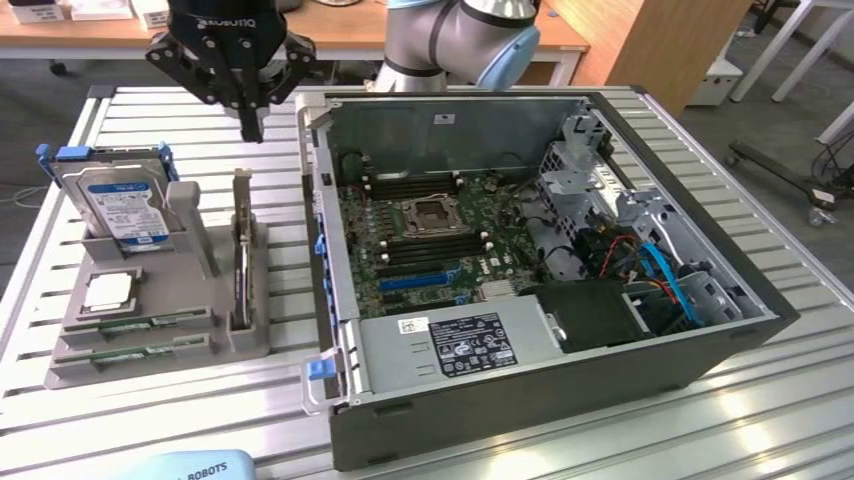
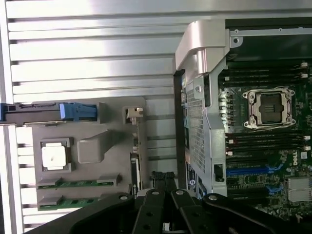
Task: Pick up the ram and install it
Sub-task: 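Reach for the ram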
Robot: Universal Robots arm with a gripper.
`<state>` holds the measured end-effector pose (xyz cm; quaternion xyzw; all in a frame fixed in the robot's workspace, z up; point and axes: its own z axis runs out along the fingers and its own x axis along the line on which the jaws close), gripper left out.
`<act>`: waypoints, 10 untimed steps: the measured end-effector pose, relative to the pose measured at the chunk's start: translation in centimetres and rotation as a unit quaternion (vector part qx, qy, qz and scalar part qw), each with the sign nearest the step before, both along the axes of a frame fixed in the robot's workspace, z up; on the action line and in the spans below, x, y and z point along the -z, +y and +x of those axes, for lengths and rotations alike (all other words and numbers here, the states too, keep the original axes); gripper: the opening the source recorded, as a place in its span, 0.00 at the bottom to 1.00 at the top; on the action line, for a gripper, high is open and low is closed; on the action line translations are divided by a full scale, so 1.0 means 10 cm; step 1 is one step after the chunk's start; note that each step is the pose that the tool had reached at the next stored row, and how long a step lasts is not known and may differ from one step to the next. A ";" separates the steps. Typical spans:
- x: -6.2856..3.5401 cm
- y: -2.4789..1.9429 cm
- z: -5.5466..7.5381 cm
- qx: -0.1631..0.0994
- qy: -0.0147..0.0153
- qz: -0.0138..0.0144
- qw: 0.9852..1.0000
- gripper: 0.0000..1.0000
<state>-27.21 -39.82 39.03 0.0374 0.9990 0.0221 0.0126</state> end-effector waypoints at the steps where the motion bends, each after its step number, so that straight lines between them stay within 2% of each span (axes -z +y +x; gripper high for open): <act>1: 0.001 0.000 -0.02 0.000 0.000 0.000 1.000 0.10; 10: 0.007 0.001 -0.20 0.000 0.000 0.000 1.000 0.10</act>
